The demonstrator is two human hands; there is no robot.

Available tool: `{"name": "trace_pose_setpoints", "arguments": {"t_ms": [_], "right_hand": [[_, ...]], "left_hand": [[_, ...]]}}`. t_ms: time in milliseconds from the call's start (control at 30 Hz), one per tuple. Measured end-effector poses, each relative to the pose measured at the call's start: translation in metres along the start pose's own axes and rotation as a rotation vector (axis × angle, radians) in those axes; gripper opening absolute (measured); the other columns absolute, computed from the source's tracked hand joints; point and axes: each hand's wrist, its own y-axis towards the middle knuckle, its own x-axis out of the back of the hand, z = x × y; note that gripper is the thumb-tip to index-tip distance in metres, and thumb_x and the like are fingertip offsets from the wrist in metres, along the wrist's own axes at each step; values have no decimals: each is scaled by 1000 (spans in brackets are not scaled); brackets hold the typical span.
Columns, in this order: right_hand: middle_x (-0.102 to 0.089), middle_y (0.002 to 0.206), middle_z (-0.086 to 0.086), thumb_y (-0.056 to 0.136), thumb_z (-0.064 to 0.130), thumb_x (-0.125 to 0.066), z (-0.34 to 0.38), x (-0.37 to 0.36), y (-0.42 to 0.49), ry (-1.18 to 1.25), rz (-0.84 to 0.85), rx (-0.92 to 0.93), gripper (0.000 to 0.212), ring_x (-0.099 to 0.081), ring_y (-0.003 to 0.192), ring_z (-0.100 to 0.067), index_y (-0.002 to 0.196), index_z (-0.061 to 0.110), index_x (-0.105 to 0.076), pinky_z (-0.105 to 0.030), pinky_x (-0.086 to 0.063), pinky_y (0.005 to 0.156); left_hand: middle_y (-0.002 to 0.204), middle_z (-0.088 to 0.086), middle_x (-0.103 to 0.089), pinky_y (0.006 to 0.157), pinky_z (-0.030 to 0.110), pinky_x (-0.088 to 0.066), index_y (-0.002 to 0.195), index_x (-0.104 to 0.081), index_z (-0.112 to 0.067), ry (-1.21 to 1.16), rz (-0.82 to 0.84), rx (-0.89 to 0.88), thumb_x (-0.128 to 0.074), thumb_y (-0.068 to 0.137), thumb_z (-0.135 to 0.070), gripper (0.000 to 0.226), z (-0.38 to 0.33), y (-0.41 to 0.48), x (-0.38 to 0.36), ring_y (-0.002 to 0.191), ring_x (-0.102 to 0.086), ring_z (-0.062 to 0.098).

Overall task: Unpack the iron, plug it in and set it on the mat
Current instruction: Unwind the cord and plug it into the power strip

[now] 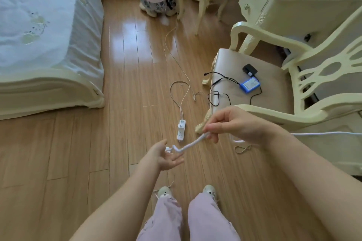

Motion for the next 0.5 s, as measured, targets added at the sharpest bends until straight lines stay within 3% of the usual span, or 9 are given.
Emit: {"name": "trace_pose_setpoints", "arguments": {"t_ms": [100, 167, 233, 300, 367, 433, 500], "right_hand": [[-65, 84, -24, 80, 6, -63, -6, 22, -19, 64, 280, -159, 12, -67, 65, -10, 85, 9, -74, -20, -50, 73], [-66, 91, -25, 80, 7, -64, -16, 32, -28, 29, 409, -289, 13, -69, 72, -13, 87, 12, -73, -23, -50, 76], [-69, 89, -18, 83, 7, -64, -32, 32, -26, -69, 439, -432, 12, -68, 79, -15, 89, 16, -69, -26, -47, 78], [-71, 91, -8, 87, 12, -62, -47, 20, -13, -182, 396, -599, 9, -67, 85, -17, 94, 18, -64, -34, -46, 80], [-71, 93, -2, 92, 20, -56, -64, 4, 9, -242, 276, -701, 12, -68, 89, -18, 103, 18, -60, -35, -46, 84], [-70, 99, -3, 94, 24, -50, -81, -12, 36, -242, 62, -694, 21, -66, 93, -18, 111, 15, -59, -33, -44, 84], [-66, 105, -12, 95, 25, -48, -98, -24, 69, -56, -165, -685, 31, -61, 90, -19, 118, 6, -57, -33, -40, 83]], "left_hand": [[110, 20, -65, 86, 39, -53, 135, -34, 0, -135, -36, -59, -44, 97, -27, 47, -8, 12, -5, 95, -67, 27], [69, 15, -67, 60, 27, -58, 107, -55, 5, -42, -38, -108, -47, 97, -17, 25, -14, 15, -8, 58, -66, 20], [43, 10, -59, 39, 23, -53, 82, -54, 4, 93, -20, -142, -46, 96, -7, 20, -15, 18, -12, 34, -58, 14], [42, 9, -59, 41, 26, -55, 81, -51, 0, 139, 63, -142, -43, 96, -3, 17, -12, 21, -14, 34, -58, 13], [55, 10, -62, 46, 32, -58, 94, -50, -2, 193, 122, -154, -41, 97, -5, 9, -7, 19, -18, 42, -64, 17], [69, 10, -60, 54, 36, -60, 103, -47, -7, 334, 157, -217, -38, 98, -5, 10, 1, 18, -20, 51, -68, 19], [72, 8, -60, 65, 37, -56, 95, -48, -12, 531, 156, -319, -37, 98, -4, 14, 10, 16, -21, 62, -68, 21]]}}
